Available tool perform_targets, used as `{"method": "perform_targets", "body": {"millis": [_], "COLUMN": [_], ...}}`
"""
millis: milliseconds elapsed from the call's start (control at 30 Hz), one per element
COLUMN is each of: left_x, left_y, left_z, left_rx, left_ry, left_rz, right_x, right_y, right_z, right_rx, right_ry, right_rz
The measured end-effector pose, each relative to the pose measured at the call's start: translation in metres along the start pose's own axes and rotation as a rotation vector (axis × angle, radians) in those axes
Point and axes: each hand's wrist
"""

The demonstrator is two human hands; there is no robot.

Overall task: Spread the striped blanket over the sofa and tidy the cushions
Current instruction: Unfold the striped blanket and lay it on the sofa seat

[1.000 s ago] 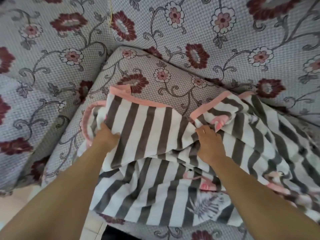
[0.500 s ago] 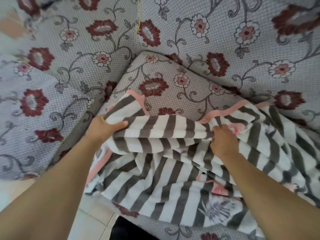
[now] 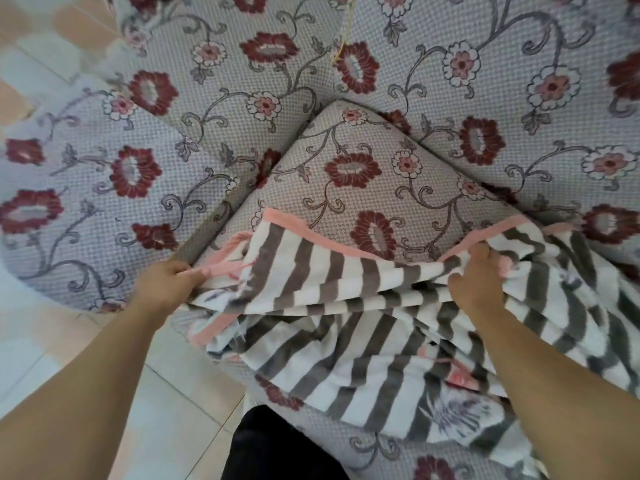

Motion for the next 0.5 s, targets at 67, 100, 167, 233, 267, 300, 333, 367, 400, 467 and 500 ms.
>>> {"method": "perform_targets", "body": {"millis": [67,100,167,233,267,300,333,367,400,467,500], "left_x": [0.001,0.002,0.001,0.0,-0.001,-0.001,-0.003,-0.004,-0.005,-0.008,-0.009], "left_y": [0.008,0.012,0.016,0.017,0.017,0.017,0.017,0.017,0.017,0.018,0.016], "left_z": [-0.003,-0.003,-0.001,0.003,0.006,0.01,0.012,0.015,0.018,0.021,0.021], "left_rx": [0.033,0.059,0.143,0.24,0.276,0.305,0.324,0.336,0.343,0.317,0.279], "left_ry": [0.006,0.011,0.012,0.02,0.019,0.015,0.016,0.02,0.029,0.069,0.103], "left_rz": [0.044,0.079,0.148,0.203,0.221,0.239,0.254,0.265,0.274,0.298,0.316], "right_x": [0.01,0.016,0.026,0.035,0.04,0.044,0.048,0.05,0.052,0.052,0.05], "right_y": [0.005,0.009,0.02,0.034,0.043,0.052,0.062,0.07,0.075,0.081,0.082], "right_z": [-0.01,-0.013,-0.017,-0.018,-0.018,-0.018,-0.019,-0.02,-0.021,-0.023,-0.024], "right_rx": [0.012,0.048,0.189,0.346,0.391,0.417,0.436,0.462,0.493,0.533,0.528], "right_ry": [-0.087,-0.142,-0.252,-0.335,-0.358,-0.374,-0.389,-0.404,-0.412,-0.429,-0.455], "right_rz": [0.046,0.041,-0.07,-0.247,-0.308,-0.328,-0.315,-0.284,-0.242,-0.153,-0.122]}}
Point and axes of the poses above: each hand's wrist, its own x-axis away from the middle knuckle, its own y-axis out of the palm, z = x × y, and after that the axes turned 1 degree about y, right-handed
